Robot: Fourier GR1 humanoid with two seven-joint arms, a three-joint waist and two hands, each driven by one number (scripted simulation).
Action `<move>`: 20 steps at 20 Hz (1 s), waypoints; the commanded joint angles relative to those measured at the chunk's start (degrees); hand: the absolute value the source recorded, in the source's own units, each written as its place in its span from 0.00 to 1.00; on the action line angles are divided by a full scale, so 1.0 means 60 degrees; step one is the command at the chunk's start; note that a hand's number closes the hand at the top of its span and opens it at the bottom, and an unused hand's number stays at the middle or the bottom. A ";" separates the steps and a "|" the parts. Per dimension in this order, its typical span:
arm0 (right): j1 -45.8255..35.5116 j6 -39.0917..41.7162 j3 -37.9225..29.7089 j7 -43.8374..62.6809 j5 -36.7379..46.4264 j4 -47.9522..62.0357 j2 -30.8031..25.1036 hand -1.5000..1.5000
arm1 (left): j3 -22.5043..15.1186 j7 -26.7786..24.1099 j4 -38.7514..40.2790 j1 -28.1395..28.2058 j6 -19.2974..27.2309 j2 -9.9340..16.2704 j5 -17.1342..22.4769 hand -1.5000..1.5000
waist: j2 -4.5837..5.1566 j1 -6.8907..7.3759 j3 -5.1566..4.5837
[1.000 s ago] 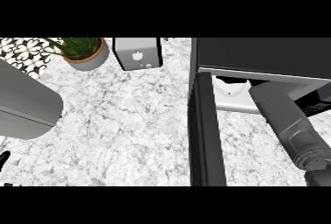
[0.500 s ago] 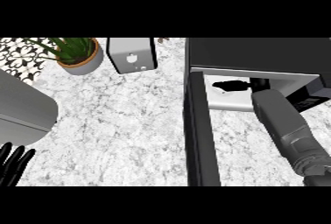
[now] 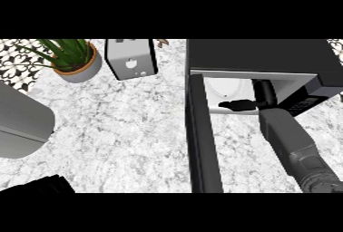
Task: Pick up the milk, place it into the microwave and close the microwave
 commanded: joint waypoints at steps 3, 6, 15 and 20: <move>0.0918 0.1635 -0.0142 -0.0367 -0.0368 -0.0264 0.0227 0.00 | -0.1060 0.0715 0.0253 -0.0577 0.0629 -0.0185 -0.0382 1.00 | -0.0073 -0.0330 0.0021; 0.1722 0.1800 -0.0034 -0.0678 -0.0395 -0.0689 0.0181 0.00 | -0.2207 -0.0013 0.0407 -0.0037 0.1036 -0.0188 -0.1328 1.00 | -0.0128 -0.0383 0.0013; 0.3867 0.2553 0.0424 -0.0825 -0.0382 -0.2202 -0.0074 0.00 | -0.3506 0.0865 0.0510 -0.0854 0.1486 -0.0190 -0.2205 1.00 | -0.0213 -0.0661 -0.0001; 0.5378 0.2563 0.0555 -0.0736 -0.0626 -0.3732 -0.0094 0.00 | -0.4428 0.0441 0.1592 -0.1984 0.2591 -0.0190 -0.2964 1.00 | -0.0179 -0.0658 -0.0005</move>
